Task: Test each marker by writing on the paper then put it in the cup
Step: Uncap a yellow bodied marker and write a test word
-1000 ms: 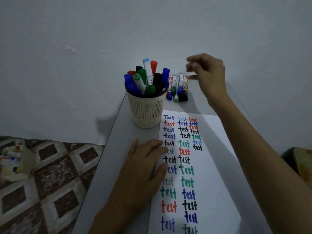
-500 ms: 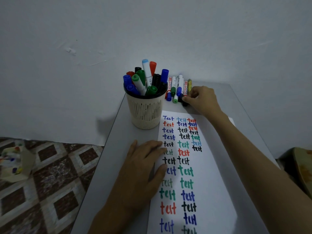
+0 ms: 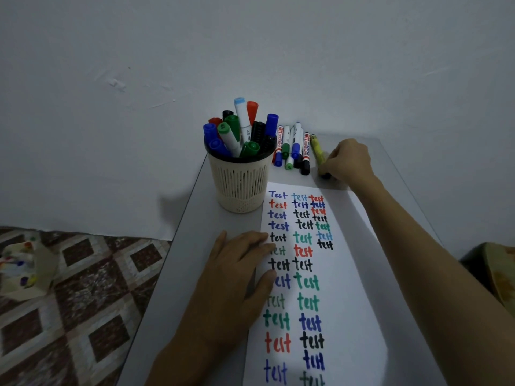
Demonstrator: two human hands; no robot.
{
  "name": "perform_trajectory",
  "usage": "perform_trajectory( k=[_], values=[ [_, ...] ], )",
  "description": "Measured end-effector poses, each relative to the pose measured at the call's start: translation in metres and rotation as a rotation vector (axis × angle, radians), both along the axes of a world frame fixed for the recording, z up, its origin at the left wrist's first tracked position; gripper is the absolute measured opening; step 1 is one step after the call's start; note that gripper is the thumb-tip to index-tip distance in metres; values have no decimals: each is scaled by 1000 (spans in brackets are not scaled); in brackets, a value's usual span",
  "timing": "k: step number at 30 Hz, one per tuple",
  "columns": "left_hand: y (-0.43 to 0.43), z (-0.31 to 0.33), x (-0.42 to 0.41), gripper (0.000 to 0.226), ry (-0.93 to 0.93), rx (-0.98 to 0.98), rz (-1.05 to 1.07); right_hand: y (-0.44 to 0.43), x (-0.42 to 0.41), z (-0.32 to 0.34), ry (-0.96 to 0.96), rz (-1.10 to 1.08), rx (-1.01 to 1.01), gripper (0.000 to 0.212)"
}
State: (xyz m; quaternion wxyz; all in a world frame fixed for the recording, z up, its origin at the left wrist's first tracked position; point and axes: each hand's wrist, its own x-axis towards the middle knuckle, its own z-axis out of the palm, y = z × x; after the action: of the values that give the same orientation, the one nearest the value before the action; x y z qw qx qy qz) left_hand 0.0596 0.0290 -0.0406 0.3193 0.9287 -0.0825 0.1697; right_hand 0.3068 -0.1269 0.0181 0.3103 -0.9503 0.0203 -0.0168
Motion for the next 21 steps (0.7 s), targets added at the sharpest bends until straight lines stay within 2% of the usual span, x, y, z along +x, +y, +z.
perform_trajectory(
  k=[2,5,7,8,10,12,14,16,19,21],
  values=[
    [0,0,0,49,3,0,-2,-5,-4,5,112,-14,220,25],
    [0,0,0,48,4,-1,-4,-12,-23,16,373,-21,786,11],
    [0,0,-1,49,7,-8,-5,-15,-39,21,439,35,1151,10],
    [0,1,-1,50,10,-12,-4,-16,-49,23,450,85,1232,8],
    [-1,2,-1,52,7,-29,4,-12,-77,26,429,240,1125,8],
    [-2,6,-2,56,-9,-68,13,-7,-108,24,419,415,919,21],
    [-4,11,-3,53,-28,-130,11,-3,-139,21,477,530,818,28],
    [-6,17,-4,42,-36,-191,-17,-1,-164,18,516,621,833,25],
    [-7,21,-6,35,-96,-138,-58,-6,-176,18,451,600,941,14],
    [-8,23,-7,34,-112,-150,-60,-9,-176,17,371,571,1004,21]
  ],
)
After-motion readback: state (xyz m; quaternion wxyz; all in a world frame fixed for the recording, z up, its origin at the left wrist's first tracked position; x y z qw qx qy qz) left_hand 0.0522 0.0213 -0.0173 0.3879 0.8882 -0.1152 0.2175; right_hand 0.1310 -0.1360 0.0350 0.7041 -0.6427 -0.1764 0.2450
